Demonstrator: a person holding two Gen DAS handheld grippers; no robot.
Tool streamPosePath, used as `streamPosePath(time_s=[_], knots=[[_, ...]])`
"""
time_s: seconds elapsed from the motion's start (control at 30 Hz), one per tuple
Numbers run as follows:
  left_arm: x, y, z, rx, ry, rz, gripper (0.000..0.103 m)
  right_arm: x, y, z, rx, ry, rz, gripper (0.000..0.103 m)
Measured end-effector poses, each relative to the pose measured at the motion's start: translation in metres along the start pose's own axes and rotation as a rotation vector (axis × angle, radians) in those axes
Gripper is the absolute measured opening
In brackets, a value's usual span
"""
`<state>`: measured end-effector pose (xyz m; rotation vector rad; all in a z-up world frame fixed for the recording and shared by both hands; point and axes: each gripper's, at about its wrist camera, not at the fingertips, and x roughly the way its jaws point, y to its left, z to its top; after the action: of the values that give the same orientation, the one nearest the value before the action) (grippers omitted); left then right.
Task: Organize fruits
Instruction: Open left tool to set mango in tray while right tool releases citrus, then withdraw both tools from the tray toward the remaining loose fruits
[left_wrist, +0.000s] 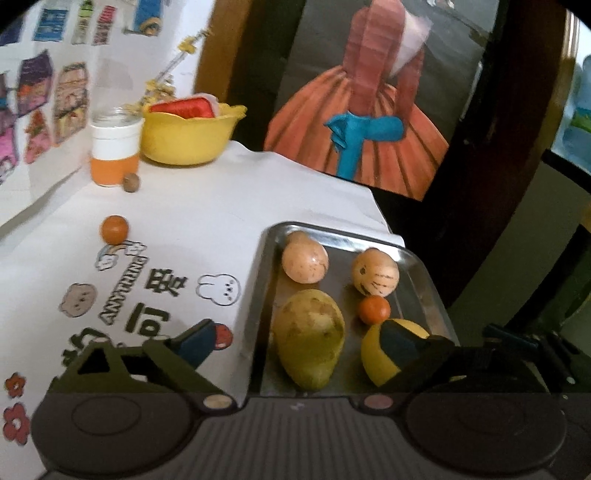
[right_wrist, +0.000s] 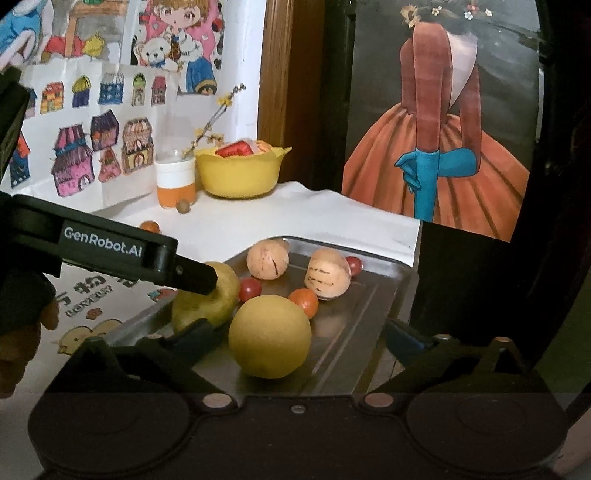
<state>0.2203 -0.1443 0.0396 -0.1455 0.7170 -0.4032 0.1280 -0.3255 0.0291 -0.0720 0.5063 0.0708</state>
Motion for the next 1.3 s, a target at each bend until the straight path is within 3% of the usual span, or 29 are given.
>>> streamPosePath(time_s=[0.57, 1.3], knots=[[-0.069, 0.014, -0.019, 0.003, -0.07, 0.107, 0.103, -0.074, 0.013, 0.003, -0.024, -0.07, -0.022, 0.102], [-0.128, 0.044, -0.068, 0.025, -0.044, 0.181, 0.103, -0.122, 0.066, -0.032, -0.08, 0.031, 0.034, 0.102]])
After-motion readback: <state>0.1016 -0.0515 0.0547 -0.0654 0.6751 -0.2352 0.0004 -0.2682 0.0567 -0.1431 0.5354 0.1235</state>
